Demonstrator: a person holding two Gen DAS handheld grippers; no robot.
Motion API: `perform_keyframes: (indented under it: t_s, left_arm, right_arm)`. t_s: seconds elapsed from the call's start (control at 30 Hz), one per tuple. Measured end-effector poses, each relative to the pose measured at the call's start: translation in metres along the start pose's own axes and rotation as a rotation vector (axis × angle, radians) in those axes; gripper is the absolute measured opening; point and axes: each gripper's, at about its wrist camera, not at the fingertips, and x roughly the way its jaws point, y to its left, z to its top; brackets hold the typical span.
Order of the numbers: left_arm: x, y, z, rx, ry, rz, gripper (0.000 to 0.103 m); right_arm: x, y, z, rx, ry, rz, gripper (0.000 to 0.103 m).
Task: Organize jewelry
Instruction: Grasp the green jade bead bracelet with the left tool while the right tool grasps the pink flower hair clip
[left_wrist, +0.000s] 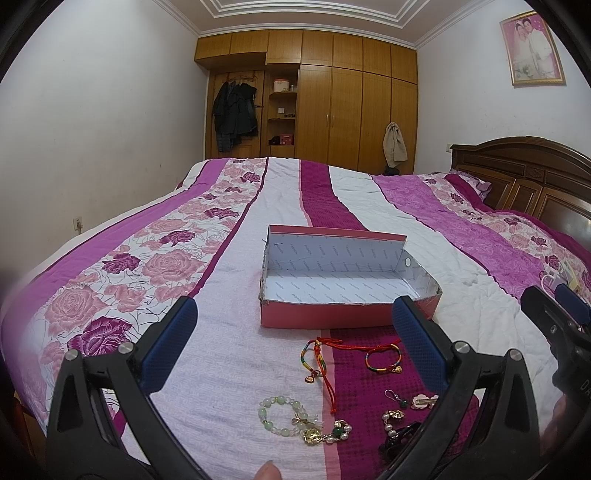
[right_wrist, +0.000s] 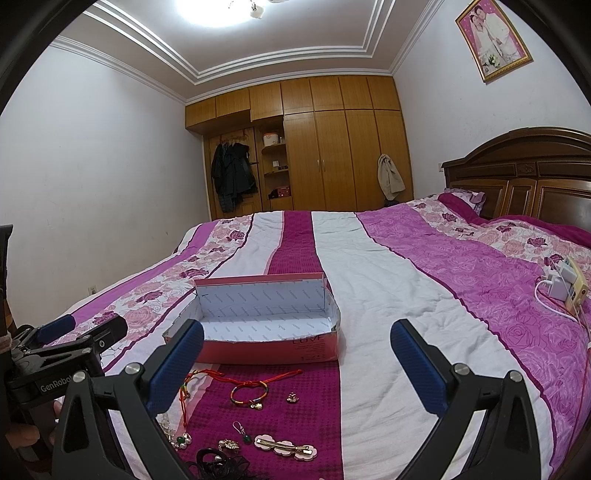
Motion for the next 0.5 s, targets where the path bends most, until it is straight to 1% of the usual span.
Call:
perform_keyframes:
  t_s: [0.23,0.3,0.43,0.5]
  left_arm:
    - [0.001,-0.004,0.003,0.008,0.027,-0.003,0.099]
    - [0.006,-0.004,0.003,0.009,0.052,-0.008,0.099]
    - [0.015,-0.003,-0.004,0.009,0.093,-0.013,0.099]
    - [0.019,-0.004,-0.006,0.022,0.118,-0.015,0.099]
  right_arm:
    - [0.0,-0.001,0.002,0.0,0.003,-0.013,0.103]
    - [-0.002,0.002,0.006,0.0,0.011,-0.025,0.103]
    - [0.004,-0.002,0.001,0.006,0.051,-0.037,0.103]
    - [0.009,-0.006,-0.007,0.012,0.077,-0.038,0.103]
